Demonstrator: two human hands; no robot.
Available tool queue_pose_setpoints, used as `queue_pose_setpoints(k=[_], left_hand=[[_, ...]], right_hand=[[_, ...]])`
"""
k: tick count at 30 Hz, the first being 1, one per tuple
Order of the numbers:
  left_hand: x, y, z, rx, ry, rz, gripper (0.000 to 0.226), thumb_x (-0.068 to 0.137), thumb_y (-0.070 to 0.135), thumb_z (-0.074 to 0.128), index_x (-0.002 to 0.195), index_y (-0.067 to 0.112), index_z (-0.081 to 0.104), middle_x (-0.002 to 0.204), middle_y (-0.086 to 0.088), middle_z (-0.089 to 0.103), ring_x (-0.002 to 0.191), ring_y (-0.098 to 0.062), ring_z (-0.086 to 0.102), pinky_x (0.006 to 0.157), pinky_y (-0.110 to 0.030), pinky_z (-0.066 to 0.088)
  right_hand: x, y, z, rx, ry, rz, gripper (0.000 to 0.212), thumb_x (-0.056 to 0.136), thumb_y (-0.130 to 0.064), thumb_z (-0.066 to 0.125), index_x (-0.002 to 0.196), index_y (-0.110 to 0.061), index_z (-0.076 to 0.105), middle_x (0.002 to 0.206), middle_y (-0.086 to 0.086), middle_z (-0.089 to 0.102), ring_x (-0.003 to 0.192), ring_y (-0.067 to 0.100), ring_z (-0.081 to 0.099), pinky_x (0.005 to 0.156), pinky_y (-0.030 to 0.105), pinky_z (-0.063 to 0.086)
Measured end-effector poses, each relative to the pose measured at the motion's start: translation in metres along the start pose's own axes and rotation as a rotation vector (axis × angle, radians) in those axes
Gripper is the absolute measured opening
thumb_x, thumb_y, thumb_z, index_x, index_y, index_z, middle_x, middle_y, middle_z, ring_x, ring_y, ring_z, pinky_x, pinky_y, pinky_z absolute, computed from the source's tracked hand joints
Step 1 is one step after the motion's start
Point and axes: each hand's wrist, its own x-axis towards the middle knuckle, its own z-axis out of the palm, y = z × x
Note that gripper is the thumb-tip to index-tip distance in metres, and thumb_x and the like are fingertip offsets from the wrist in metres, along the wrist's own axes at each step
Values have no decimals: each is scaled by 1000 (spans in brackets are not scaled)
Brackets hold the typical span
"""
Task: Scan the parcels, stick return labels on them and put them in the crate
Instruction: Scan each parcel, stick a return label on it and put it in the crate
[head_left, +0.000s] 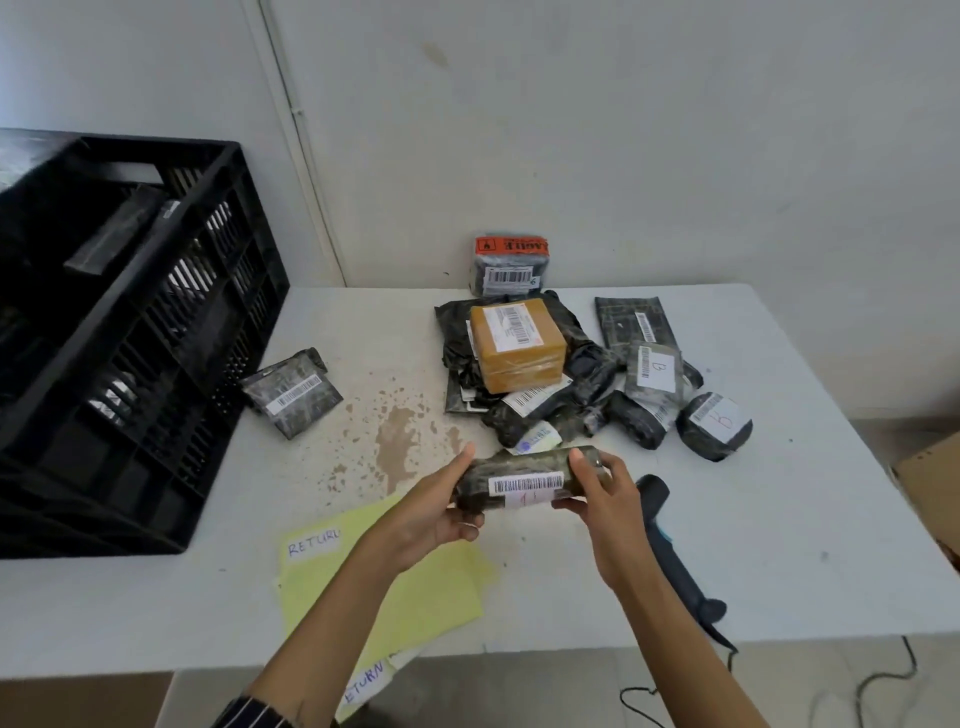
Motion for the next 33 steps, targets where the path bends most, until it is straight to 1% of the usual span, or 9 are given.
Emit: queue_pose_setpoints(k=[5, 9, 13, 16, 18, 20, 24, 28, 33], left_hand=[[10, -23, 27, -11, 137, 76, 50, 95, 40, 48, 122, -2, 53, 78, -7, 58, 53, -14, 45, 49, -25, 41], [13, -31, 36, 20, 182, 61, 51, 95, 41, 48, 123, -1, 52, 77, -7, 55, 50, -13, 45, 48, -24, 40], [18, -37, 37, 22, 215, 33, 50, 95, 44, 47, 118, 1, 57, 73, -7, 56, 50, -14, 46, 48, -24, 40], [19, -36, 36, 20, 227, 3, 48, 95, 45, 46, 112, 2, 60, 67, -6, 56, 49, -14, 45, 47, -24, 39], [20, -36, 34, 20, 233, -4, 46, 95, 45, 46, 107, 4, 62, 65, -6, 56, 49, -14, 45, 46, -24, 39], [22, -35, 32, 24, 242, -5, 45, 95, 45, 46, 105, 4, 63, 66, -6, 57, 49, -15, 44, 47, -24, 38], [28, -30, 27, -32, 264, 1, 43, 97, 44, 42, 101, 7, 63, 68, -8, 56, 49, -15, 43, 48, -26, 35], [35, -27, 22, -40, 265, -10, 44, 98, 45, 40, 103, 8, 63, 70, -10, 57, 50, -15, 43, 48, -26, 35], [42, -25, 22, -17, 252, -7, 47, 98, 45, 40, 109, 5, 62, 69, -8, 59, 51, -15, 43, 48, -25, 36]], right_hand=[[-14, 13, -38, -244, 66, -92, 27, 98, -30, 43, 119, -16, 53, 109, 4, 61, 100, 17, 58, 79, 23, 49], [-8, 46, -85, -1107, 311, -353, 49, 82, -17, 69, 124, 0, 51, 116, 20, 53, 103, 38, 50, 82, 44, 42], [0, 73, -108, -1356, 267, -243, 64, 59, -25, 87, 106, 7, 58, 90, 25, 59, 80, 41, 56, 68, 44, 43], [6, 70, -111, -1496, 194, -138, 47, 78, -37, 71, 109, -6, 52, 100, 11, 60, 92, 31, 57, 77, 38, 38], [7, 64, -111, -1458, 129, -89, 35, 86, -36, 58, 109, -13, 47, 102, 4, 60, 95, 23, 56, 82, 33, 34], [-3, 54, -107, -1181, 77, -53, 23, 85, -30, 59, 98, -14, 47, 87, 1, 61, 82, 22, 57, 79, 32, 36], [-42, 34, -87, -698, 30, -33, 19, 83, -20, 65, 79, -7, 52, 65, 3, 54, 60, 16, 47, 55, 20, 37], [-81, 19, -67, -553, -58, -11, 20, 84, -22, 65, 73, -8, 54, 62, 6, 53, 57, 14, 46, 57, 26, 39], [-107, 10, -48, -472, -126, 44, 28, 88, -21, 61, 66, -9, 49, 52, -3, 49, 45, 6, 42, 49, 18, 36]])
